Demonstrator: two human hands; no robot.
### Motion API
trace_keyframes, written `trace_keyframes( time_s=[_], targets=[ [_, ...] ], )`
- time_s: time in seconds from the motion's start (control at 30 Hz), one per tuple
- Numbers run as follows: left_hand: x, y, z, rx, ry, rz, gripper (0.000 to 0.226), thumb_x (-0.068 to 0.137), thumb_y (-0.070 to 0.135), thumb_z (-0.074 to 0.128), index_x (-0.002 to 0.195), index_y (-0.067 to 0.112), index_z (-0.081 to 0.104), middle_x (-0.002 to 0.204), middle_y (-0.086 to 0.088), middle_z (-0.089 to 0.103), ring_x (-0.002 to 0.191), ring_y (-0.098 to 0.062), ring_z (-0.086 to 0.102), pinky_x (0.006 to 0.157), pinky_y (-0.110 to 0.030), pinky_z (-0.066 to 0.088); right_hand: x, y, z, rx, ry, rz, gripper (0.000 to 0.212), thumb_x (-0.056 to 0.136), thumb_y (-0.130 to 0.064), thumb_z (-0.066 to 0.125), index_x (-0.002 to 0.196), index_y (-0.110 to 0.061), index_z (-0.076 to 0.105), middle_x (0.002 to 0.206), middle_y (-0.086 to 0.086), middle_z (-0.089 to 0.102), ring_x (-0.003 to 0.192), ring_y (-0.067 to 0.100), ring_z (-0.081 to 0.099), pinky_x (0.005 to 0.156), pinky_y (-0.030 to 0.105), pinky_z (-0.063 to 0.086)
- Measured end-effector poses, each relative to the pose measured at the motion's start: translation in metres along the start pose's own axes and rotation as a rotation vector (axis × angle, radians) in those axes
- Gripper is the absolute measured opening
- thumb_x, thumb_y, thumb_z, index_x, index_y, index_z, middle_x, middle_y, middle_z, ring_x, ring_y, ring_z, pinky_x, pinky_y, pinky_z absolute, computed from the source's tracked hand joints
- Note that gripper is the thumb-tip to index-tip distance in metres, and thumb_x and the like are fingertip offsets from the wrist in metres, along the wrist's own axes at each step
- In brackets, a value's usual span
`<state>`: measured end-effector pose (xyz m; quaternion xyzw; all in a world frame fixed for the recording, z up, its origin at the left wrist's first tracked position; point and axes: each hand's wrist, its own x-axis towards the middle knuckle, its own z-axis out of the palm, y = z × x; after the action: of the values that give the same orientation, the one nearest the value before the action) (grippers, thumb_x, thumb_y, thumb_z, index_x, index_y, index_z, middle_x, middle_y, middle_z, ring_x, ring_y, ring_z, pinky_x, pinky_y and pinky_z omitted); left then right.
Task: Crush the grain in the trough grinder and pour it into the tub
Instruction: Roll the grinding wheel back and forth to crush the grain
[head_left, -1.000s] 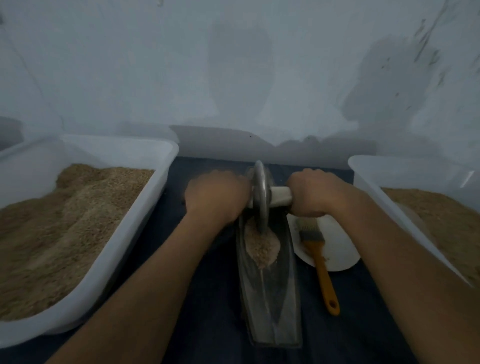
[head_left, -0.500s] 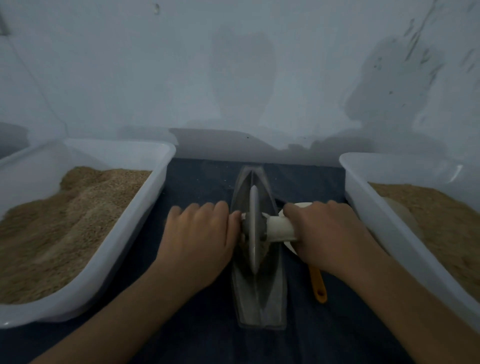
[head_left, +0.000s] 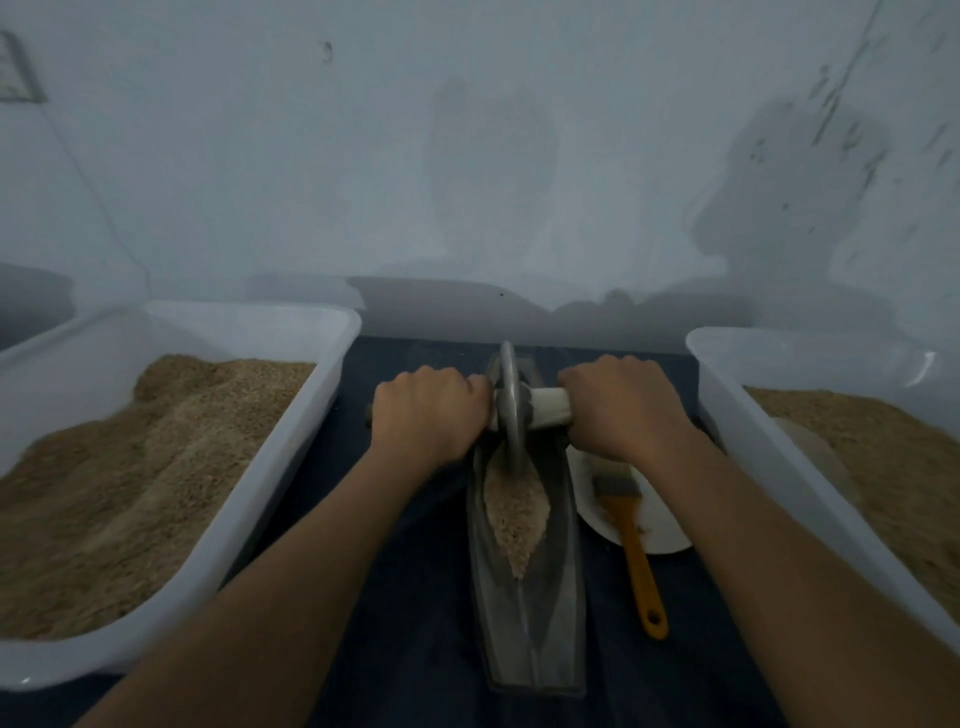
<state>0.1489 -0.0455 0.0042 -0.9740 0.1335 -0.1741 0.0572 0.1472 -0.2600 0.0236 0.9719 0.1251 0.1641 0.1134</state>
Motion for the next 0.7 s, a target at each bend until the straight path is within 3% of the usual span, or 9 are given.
trace_keyframes(
  time_s=[0.13,0.2,0.27,0.37,0.43,0.47,0.53,0.6,0.7],
  targets=[
    [-0.056,-0.003,-0.009,-0.068,0.072,0.190,0.019,0.105,0.040,0.030,0.097,0.024,0.036,0.080,0.005,0.044,0.062,-0.018,0.042,0.054,-0.036,0.037,-0.059,-0.019,-0.003,-0.007,0.158,0.016,0.039,0.071,-0.032,0.078,0.080,-0.030,0.041,0.060,-0.009,0.043,0.051,0.014,0.038,0.051,0.027,0.028],
    [-0.083,-0.002,-0.019,-0.062,0.120,0.222,0.035,0.105,0.046,0.007,0.091,0.028,0.033,0.074,0.008,0.039,0.054,-0.011,0.033,0.048,-0.031,0.022,-0.090,-0.024,-0.005,0.032,0.202,-0.011,0.044,0.057,-0.034,0.089,0.078,-0.029,0.051,0.059,-0.008,0.054,0.048,0.012,0.038,0.049,0.023,0.027],
    [-0.101,0.001,-0.029,-0.133,0.179,0.116,0.050,0.105,0.050,-0.008,0.077,0.032,0.029,0.063,0.013,0.036,0.048,-0.005,0.025,0.049,-0.028,0.012,-0.108,-0.023,-0.007,0.030,0.216,-0.028,0.052,0.041,-0.036,0.095,0.079,-0.029,0.059,0.057,-0.008,0.056,0.048,0.010,0.030,0.049,0.022,0.025],
    [-0.094,0.001,-0.019,-0.063,0.156,0.102,0.050,0.102,0.050,-0.002,0.079,0.031,0.037,0.063,0.011,0.039,0.049,-0.008,0.031,0.049,-0.029,0.017,-0.100,-0.019,-0.003,0.032,0.232,-0.067,0.049,0.044,-0.035,0.093,0.075,-0.029,0.056,0.053,-0.008,0.049,0.047,0.011,0.028,0.048,0.020,0.022],
    [-0.072,-0.002,-0.010,0.036,0.168,0.165,0.033,0.104,0.041,0.021,0.086,0.025,0.043,0.068,0.010,0.043,0.053,-0.014,0.036,0.050,-0.028,0.022,-0.073,-0.015,-0.002,-0.006,0.224,-0.041,0.044,0.055,-0.034,0.084,0.071,-0.031,0.043,0.053,-0.010,0.033,0.047,0.013,0.026,0.050,0.021,0.013],
    [-0.059,0.000,-0.007,0.057,0.154,0.145,0.024,0.104,0.034,0.030,0.089,0.021,0.045,0.070,0.006,0.044,0.056,-0.018,0.039,0.051,-0.030,0.026,-0.056,-0.013,0.000,-0.009,0.175,-0.022,0.038,0.062,-0.035,0.078,0.073,-0.032,0.041,0.057,-0.010,0.031,0.050,0.014,0.029,0.050,0.023,0.016],
    [-0.024,0.004,-0.002,0.052,0.099,0.047,0.025,0.100,0.024,0.026,0.090,0.018,0.048,0.074,0.001,0.042,0.064,-0.022,0.041,0.057,-0.034,0.034,-0.025,-0.004,0.004,0.038,-0.004,0.035,0.019,0.073,-0.038,0.067,0.082,-0.035,0.051,0.068,-0.008,0.045,0.060,0.017,0.043,0.057,0.030,0.032],
    [0.006,0.007,-0.004,-0.015,0.037,-0.024,0.034,0.095,0.026,0.015,0.084,0.019,0.047,0.076,0.000,0.040,0.069,-0.025,0.040,0.063,-0.038,0.041,-0.007,0.002,0.006,0.109,-0.102,0.069,0.017,0.077,-0.041,0.066,0.089,-0.035,0.056,0.081,-0.005,0.059,0.072,0.020,0.055,0.065,0.034,0.040],
    [0.015,0.010,-0.007,0.000,0.051,-0.018,0.031,0.100,0.026,0.024,0.073,0.019,0.038,0.074,0.000,0.041,0.065,-0.024,0.038,0.064,-0.040,0.045,-0.012,0.001,0.009,0.145,-0.076,0.108,0.018,0.079,-0.040,0.067,0.087,-0.035,0.052,0.079,-0.006,0.057,0.067,0.018,0.050,0.063,0.033,0.036]
  ],
)
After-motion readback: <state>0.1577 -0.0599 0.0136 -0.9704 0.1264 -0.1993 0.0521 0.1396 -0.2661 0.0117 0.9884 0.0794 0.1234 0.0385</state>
